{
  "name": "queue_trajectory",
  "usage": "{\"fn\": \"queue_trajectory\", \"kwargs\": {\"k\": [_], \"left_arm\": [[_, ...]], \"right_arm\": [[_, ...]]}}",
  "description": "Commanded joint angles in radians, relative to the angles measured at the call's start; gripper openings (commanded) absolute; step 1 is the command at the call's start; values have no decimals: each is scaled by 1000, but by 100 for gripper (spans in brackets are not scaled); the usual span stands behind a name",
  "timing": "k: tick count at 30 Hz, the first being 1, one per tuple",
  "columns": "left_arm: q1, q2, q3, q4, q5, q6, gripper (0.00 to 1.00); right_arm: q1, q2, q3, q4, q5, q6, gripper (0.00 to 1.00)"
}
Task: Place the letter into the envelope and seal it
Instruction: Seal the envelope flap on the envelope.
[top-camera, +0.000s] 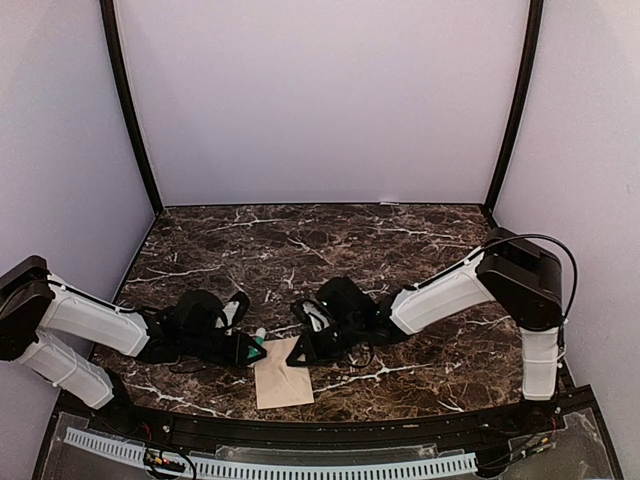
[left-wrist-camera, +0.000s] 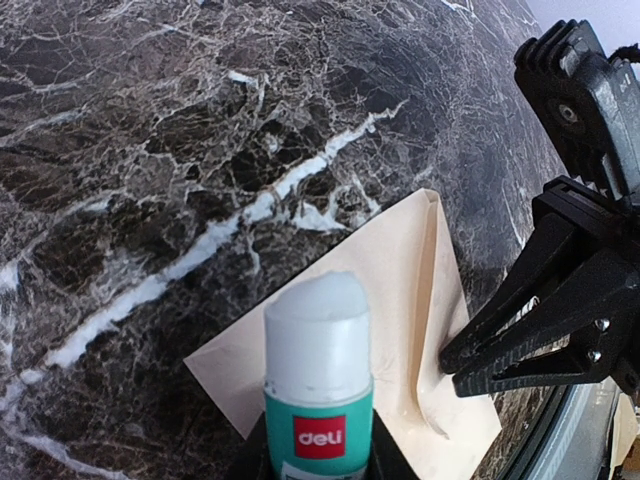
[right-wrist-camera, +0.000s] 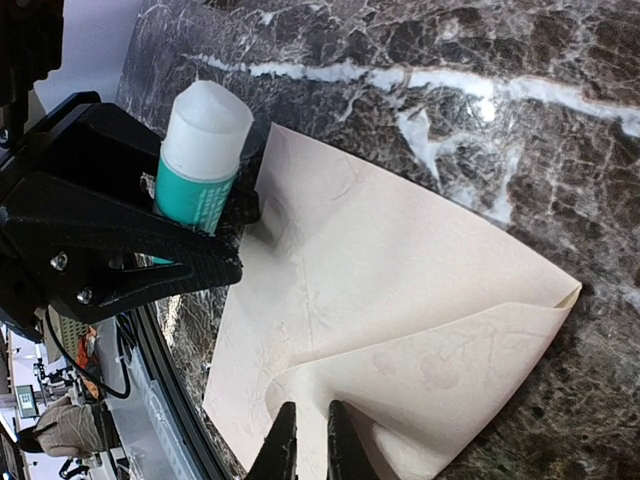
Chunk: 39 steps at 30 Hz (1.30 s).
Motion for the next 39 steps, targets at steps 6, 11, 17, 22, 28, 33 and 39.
{"fn": "queue_trajectory", "kwargs": {"k": [6, 11, 17, 22, 28, 33, 39], "left_arm": [[1, 1, -18, -41, -8, 3, 0], [1, -2, -19, -45, -7, 5, 0], [1, -4, -19, -45, -7, 4, 0], [1, -5, -19, -46, -8, 3, 0], [1, -6, -17, -48, -6, 4, 0], [1, -10, -17, -50, -4, 4, 0], [1, -14, -17, -55, -7, 6, 0]], "right_arm": [[24, 57, 49, 38, -33, 15, 9], [28, 65, 52, 45, -37, 23, 9], [34, 76, 57, 52, -52, 32, 9], [37, 87, 59, 61, -53, 39, 9], [37, 99, 71, 64, -52, 47, 8], [38, 113, 77, 58, -50, 53, 8], [42, 122, 71, 38, -39, 58, 8]]}}
